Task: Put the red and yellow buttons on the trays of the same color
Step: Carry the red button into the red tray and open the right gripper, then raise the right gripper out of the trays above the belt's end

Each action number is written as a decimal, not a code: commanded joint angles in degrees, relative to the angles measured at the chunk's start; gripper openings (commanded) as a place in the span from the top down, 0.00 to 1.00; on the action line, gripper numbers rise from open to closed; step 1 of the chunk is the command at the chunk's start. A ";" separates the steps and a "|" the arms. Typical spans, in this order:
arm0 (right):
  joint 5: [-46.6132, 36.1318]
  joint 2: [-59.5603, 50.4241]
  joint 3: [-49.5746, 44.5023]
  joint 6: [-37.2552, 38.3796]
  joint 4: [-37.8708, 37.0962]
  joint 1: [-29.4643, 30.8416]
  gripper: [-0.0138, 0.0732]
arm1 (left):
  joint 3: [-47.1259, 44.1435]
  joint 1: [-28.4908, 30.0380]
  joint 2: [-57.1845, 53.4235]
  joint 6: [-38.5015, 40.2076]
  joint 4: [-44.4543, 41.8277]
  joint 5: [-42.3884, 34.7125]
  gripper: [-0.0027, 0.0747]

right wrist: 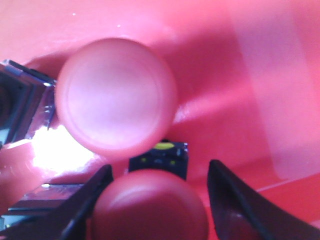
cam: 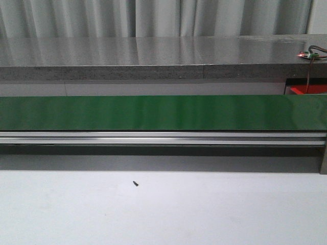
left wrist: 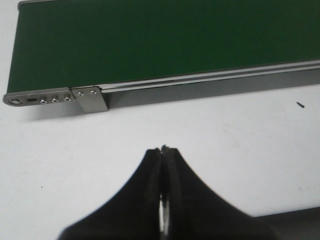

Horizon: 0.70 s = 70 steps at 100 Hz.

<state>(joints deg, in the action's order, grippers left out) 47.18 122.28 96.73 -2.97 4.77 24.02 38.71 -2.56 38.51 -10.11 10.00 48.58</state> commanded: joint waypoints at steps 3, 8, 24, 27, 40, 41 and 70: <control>-1.07 -3.91 1.86 -0.60 0.18 0.22 0.35 | 1.38 -0.48 -0.12 0.18 1.07 -3.00 0.99; -1.01 -4.19 1.86 -0.60 0.18 0.22 0.35 | 1.38 -0.48 -0.12 0.18 1.07 -3.00 0.99; -0.92 -5.49 1.86 -0.60 0.18 0.22 0.35 | 1.38 -0.48 -0.12 0.18 1.07 -3.00 0.99; -0.81 -5.78 1.86 -0.60 0.18 0.22 0.35 | 1.38 -0.48 -0.12 0.18 1.07 -3.00 0.99; -0.10 -6.40 1.86 -0.60 0.18 0.22 0.35 | 1.38 -0.48 -0.12 0.18 1.07 -3.00 0.99; 0.01 -6.46 1.86 -0.60 0.18 0.22 0.35 | 1.38 -0.48 -0.12 0.18 1.07 -3.00 0.99; 1.24 -8.13 1.86 -0.60 0.52 -0.14 0.35 | 1.38 -0.48 -0.12 0.18 1.07 -3.00 0.99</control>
<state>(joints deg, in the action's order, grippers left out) 49.37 119.06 96.93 -2.97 4.94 24.02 38.71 -2.56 38.51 -10.11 10.00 48.58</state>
